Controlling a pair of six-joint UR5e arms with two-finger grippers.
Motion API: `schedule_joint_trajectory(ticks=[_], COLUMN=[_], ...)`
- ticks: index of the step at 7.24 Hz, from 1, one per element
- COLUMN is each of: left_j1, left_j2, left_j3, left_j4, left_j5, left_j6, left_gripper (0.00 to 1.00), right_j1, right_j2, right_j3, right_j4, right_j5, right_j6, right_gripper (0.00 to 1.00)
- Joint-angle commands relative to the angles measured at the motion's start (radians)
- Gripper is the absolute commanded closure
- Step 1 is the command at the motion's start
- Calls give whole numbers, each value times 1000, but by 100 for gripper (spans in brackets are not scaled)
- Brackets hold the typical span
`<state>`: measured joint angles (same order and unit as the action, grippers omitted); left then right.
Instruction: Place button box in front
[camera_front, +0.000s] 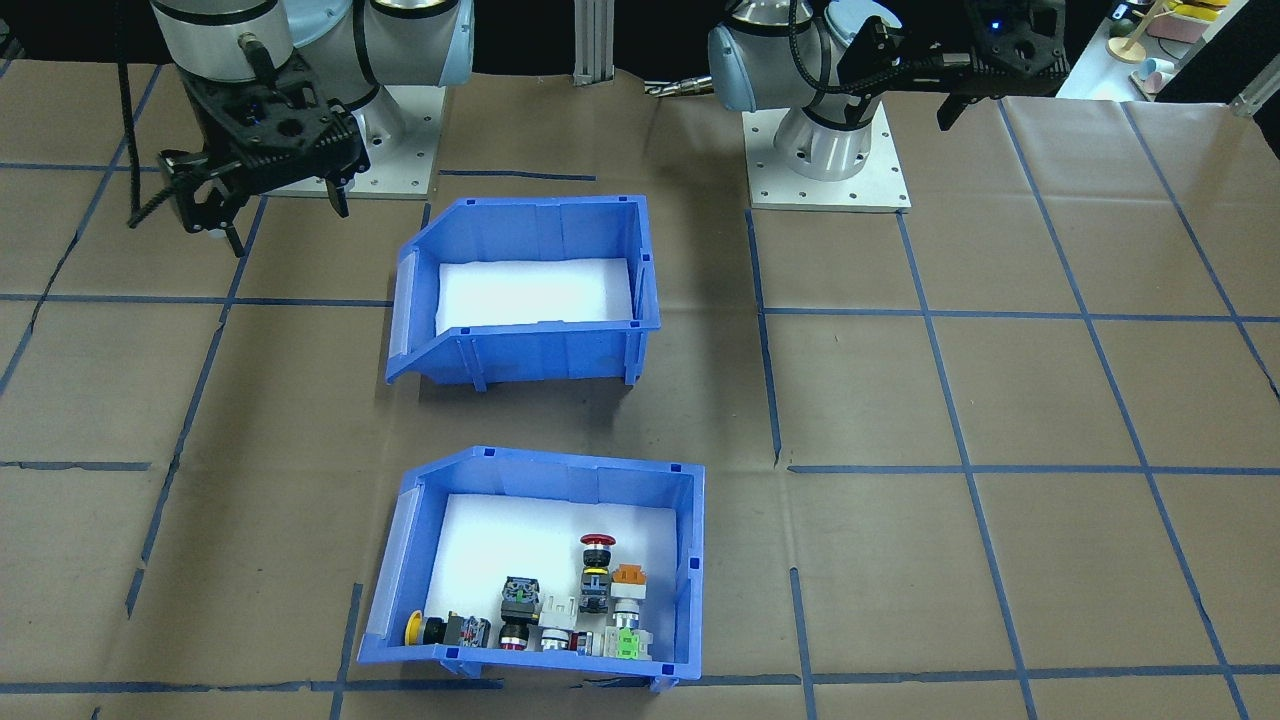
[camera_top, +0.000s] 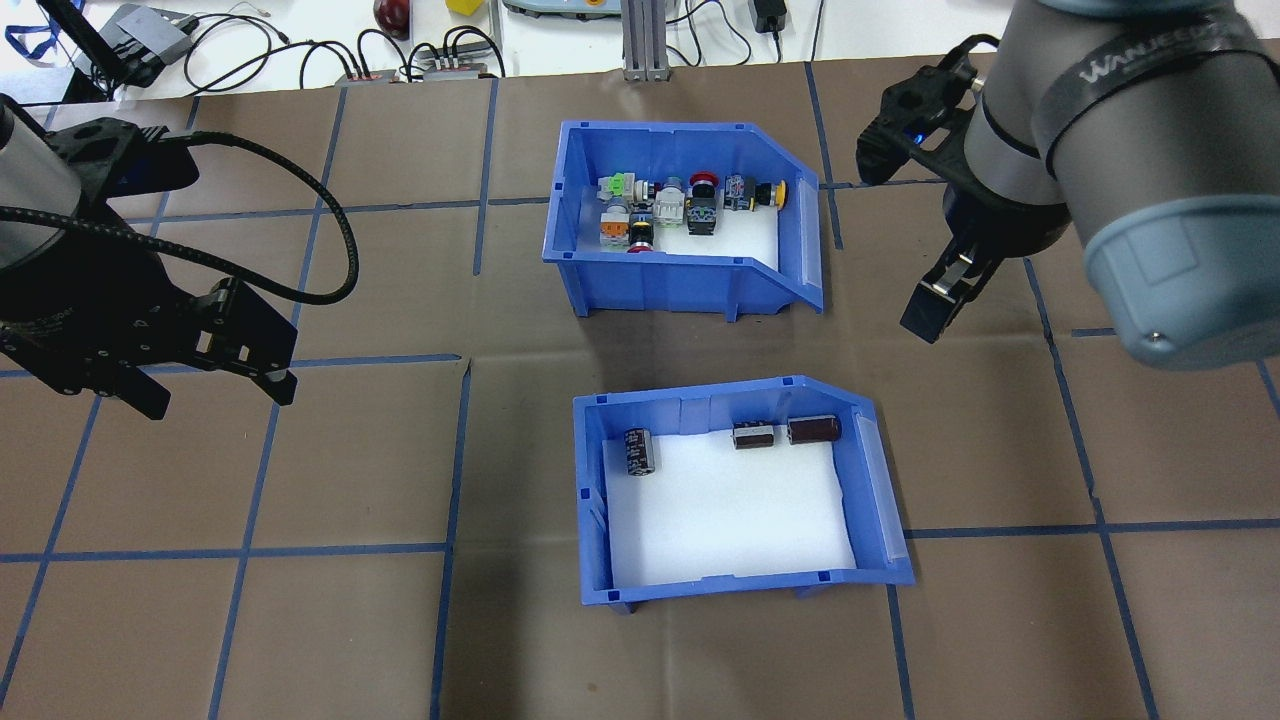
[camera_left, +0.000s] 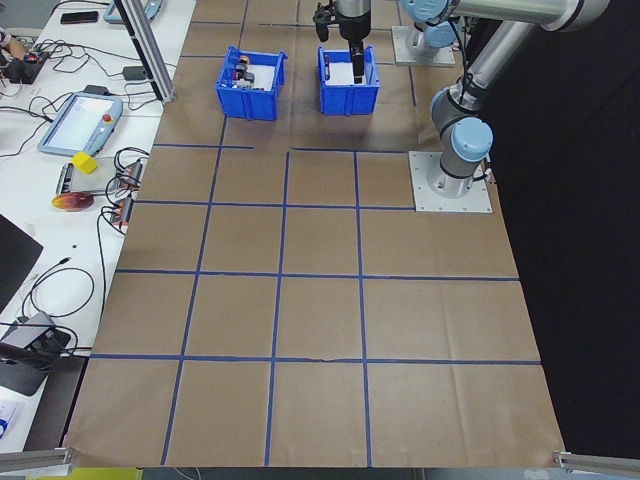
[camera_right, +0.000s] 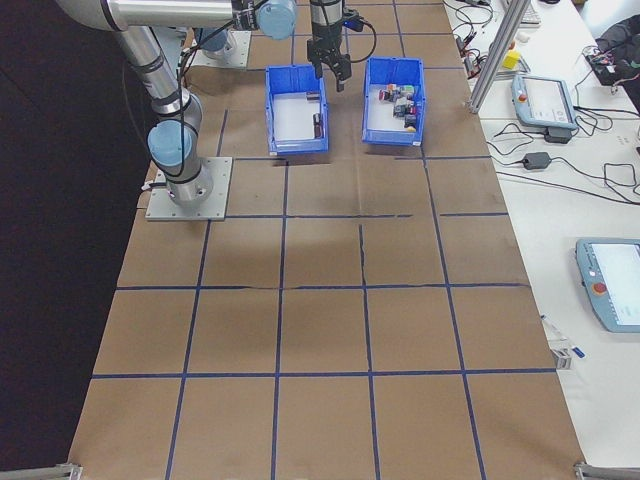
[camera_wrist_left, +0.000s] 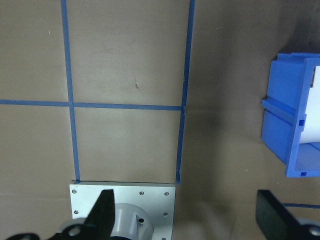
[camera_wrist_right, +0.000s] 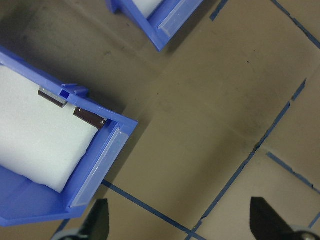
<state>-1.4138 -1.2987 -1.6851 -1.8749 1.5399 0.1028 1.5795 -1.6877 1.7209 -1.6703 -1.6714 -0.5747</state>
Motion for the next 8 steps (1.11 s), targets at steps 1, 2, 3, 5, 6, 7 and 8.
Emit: schedule_joint_trajectory(ticks=[1, 2, 3, 5, 6, 7, 8], left_j1=[1, -1, 1, -1, -1, -1, -1], left_j2=[1, 1, 1, 1, 1, 1, 1], left_j3=[-1, -1, -1, -1, -1, -1, -2], left_j4=[-1, -1, -1, -1, -1, -1, -3], left_j5=[0, 0, 0, 0, 0, 0, 0], left_j6=[-2, -2, -2, -2, -2, -2, -2], left_gripper=[1, 1, 1, 1, 1, 1, 1], right_j1=[-90, -90, -84, -64, -61, -59, -58], right_j2=[-7, -20, -17, -7, 2, 19, 34], right_j3=[-29, -30, -35, -41, -53, -76, -95], right_j4=[96, 106, 125, 176, 176, 176, 179], right_j5=[96, 94, 97, 82, 82, 88, 96], right_j6=[216, 311, 469, 547, 552, 553, 576], right_gripper=[0, 0, 0, 0, 0, 0, 0])
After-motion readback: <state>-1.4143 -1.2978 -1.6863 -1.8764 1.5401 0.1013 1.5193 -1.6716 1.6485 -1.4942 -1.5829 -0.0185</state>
